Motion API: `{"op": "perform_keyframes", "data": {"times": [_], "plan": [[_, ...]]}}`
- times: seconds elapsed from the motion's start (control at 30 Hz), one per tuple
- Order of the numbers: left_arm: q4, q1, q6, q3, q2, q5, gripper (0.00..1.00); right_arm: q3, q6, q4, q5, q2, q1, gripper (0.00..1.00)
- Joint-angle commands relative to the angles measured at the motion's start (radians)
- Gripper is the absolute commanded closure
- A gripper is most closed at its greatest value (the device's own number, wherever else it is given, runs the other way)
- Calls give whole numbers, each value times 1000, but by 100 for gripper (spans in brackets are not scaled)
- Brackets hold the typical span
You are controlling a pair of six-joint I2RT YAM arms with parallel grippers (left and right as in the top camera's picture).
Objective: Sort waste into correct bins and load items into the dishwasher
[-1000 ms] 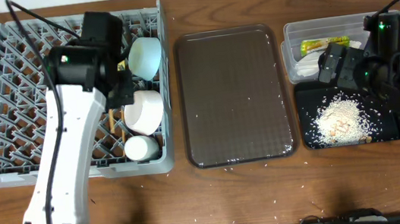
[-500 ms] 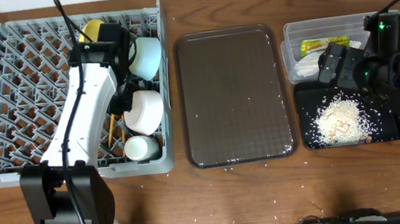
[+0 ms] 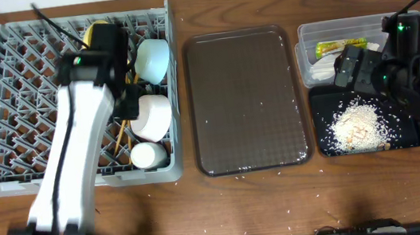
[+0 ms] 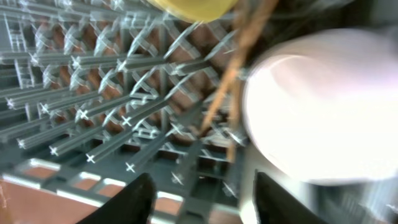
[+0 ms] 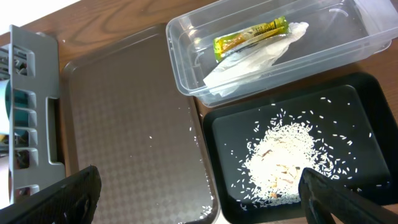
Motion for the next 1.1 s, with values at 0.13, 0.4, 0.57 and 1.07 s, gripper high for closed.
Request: {"op": "perform_keyframes", "data": {"times": [0.13,0.4,0.57,1.07], "plan": [[-19,-112,-58,28,-380,163,17,4,9,0,6,-3,-10,1],[-22,-149,-58,28,-625,169,12,4,9,0,6,-3,-10,1],[-48,-149,-54,28,-709,154,10,4,9,0,6,-3,-10,1],[253,-11,-35,-332,-1037,46,6,4,9,0,6,-3,-10,1]]}}
